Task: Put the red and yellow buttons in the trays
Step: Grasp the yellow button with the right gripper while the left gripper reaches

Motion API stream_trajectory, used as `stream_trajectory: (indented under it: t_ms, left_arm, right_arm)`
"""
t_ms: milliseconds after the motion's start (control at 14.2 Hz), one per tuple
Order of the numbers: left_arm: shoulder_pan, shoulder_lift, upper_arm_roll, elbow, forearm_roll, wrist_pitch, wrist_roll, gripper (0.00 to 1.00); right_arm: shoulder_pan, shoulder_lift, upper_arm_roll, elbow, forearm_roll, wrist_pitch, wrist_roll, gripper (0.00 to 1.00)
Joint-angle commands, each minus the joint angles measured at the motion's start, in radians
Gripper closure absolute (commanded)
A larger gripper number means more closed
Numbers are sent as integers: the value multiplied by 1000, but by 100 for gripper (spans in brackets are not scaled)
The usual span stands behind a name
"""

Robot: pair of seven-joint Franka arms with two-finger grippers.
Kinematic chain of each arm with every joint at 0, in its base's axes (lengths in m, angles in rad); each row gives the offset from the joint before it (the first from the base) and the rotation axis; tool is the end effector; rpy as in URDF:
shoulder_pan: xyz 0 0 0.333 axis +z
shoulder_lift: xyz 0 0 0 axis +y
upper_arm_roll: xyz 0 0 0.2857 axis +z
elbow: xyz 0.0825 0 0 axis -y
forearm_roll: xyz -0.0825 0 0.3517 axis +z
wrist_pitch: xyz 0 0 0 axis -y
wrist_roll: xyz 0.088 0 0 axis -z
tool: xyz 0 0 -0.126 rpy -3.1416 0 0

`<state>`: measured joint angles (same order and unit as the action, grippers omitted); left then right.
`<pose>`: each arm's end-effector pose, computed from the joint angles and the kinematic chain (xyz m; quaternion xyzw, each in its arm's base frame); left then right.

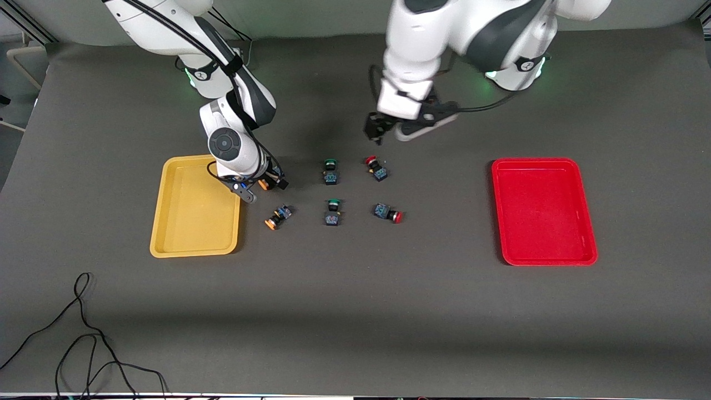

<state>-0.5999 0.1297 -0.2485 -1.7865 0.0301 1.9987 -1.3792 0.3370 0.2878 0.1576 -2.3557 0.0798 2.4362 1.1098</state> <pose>0.3857 -0.4268 0.4480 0.9651 0.2582 0.0174 0.0397 0.4037 0.2237 0.1744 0.9363 -0.3329 -0.1035 0.0422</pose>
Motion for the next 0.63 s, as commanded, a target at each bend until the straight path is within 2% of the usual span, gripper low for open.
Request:
stream_trajectory:
  t_ms: [0,211,563]
  left_arm:
    - [-64,76,18,7,66,58,-151,0]
    - [-80,177,18,-4,80,133,-166,0]
    - [-92,212,20,-198,131,339,-176,0]
  right_arm:
    - [0,-6,2,-39,1,65,24,5]
    - [0,2,2,-50,1,93,24,18]
    - [0,11,2,-50,-2,107,16,51]
